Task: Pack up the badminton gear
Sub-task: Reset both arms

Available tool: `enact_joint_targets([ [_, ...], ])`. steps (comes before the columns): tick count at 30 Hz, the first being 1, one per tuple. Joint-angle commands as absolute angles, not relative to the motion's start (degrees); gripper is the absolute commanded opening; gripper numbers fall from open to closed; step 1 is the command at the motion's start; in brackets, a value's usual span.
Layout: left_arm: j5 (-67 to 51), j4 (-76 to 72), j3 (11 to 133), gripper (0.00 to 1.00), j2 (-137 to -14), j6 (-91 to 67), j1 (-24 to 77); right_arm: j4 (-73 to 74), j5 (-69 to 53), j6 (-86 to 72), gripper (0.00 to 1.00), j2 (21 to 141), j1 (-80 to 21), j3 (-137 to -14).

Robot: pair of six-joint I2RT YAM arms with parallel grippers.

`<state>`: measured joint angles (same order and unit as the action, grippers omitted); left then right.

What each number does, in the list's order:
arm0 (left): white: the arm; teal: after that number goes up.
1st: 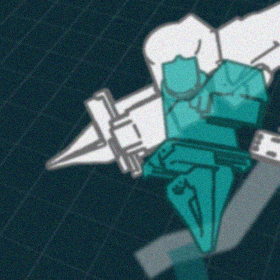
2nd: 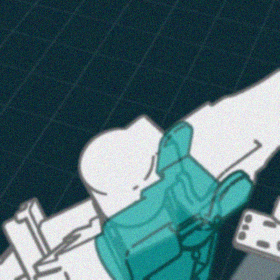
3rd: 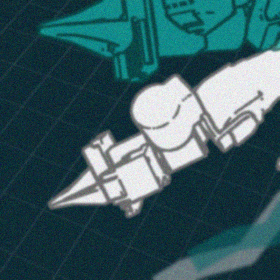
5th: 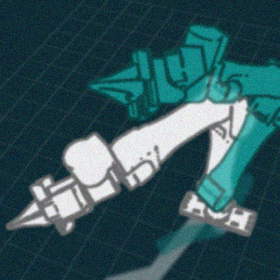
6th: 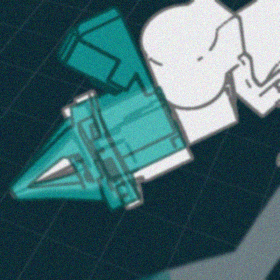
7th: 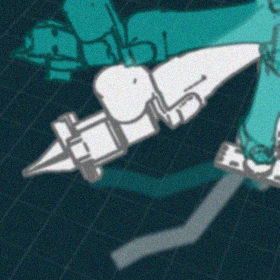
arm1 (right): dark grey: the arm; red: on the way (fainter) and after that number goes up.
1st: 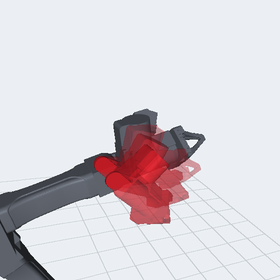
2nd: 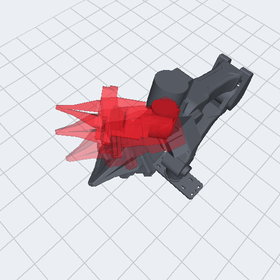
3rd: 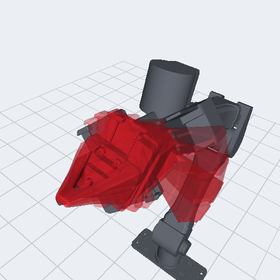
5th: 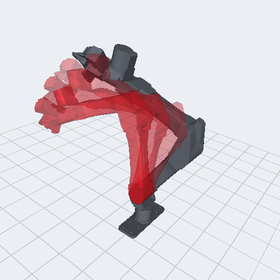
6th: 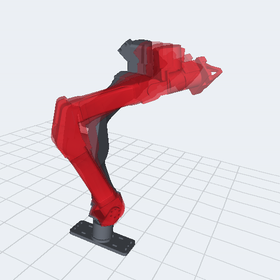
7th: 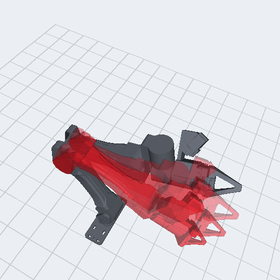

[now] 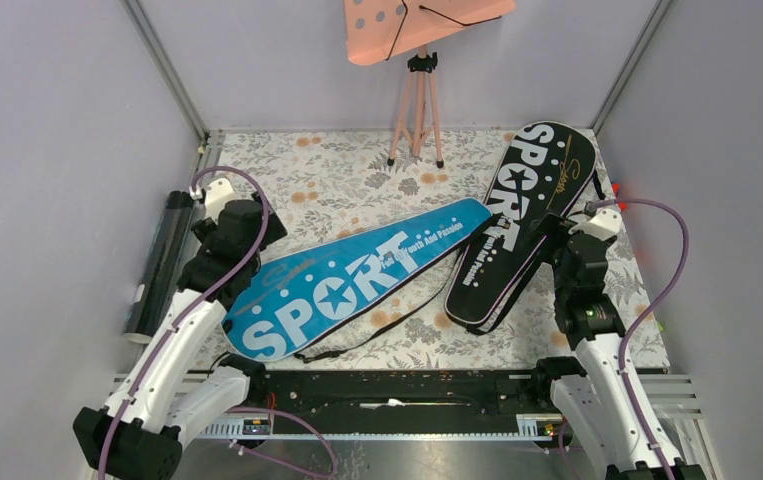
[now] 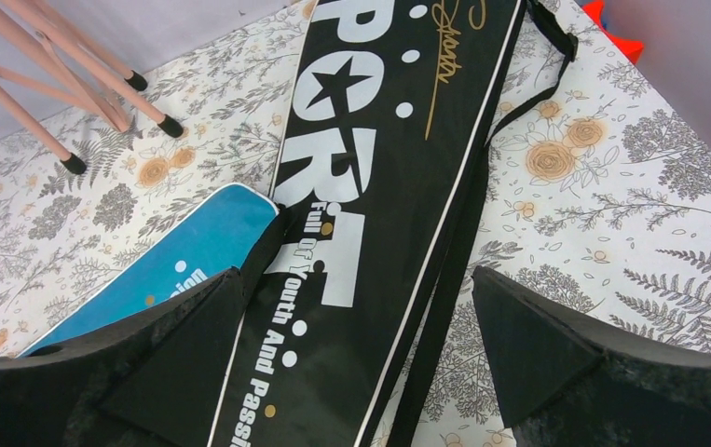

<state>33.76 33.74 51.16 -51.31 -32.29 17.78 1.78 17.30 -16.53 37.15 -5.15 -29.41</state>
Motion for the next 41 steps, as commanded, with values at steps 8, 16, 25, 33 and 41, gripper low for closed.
enact_joint_targets([
  [8, 29.48, 23.64, 49.44, 0.99, -50.49, -29.05, 17.48, 1.66, 16.78, -16.92, 1.0, 34.91, -5.27, -29.11],
  [16, 29.53, 21.88, 48.5, 0.99, -49.89, -28.82, 17.4, 1.77, 16.18, -17.51, 1.0, 35.66, -5.27, -29.37],
  [25, 21.67, 18.41, 46.98, 0.99, -46.23, -27.58, 17.31, 0.61, 6.16, -16.13, 1.0, 34.78, -5.27, -29.61],
  [33, 21.56, 16.59, 46.03, 0.99, -43.63, -27.36, 17.31, -3.47, -0.38, -14.9, 0.99, 33.49, -5.27, -27.98],
  [41, 21.45, 18.28, 46.64, 0.99, -44.71, -26.72, 17.31, -3.52, -0.3, -14.7, 1.0, 32.48, -5.27, -27.59],
])
